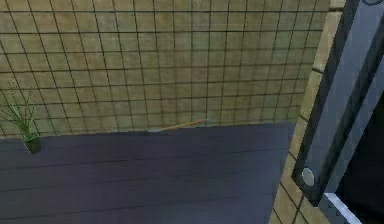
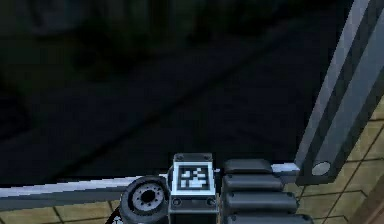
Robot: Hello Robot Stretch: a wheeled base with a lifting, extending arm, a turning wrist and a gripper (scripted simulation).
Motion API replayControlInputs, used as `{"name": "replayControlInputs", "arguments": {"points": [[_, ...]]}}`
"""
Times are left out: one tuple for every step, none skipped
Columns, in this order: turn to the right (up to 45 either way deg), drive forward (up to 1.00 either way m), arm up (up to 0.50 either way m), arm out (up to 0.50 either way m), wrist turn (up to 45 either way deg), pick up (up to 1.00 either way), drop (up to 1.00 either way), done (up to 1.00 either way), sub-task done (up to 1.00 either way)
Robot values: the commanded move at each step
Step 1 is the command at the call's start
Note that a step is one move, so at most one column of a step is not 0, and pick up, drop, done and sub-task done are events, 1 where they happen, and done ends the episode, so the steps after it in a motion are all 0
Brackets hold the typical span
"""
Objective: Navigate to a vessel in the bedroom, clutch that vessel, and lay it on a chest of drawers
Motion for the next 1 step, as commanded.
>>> {"name": "replayControlInputs", "arguments": {"points": [[-33.0,0.00,0.00,0.00,0.0,0.00,0.00,0.00,0.00]]}}
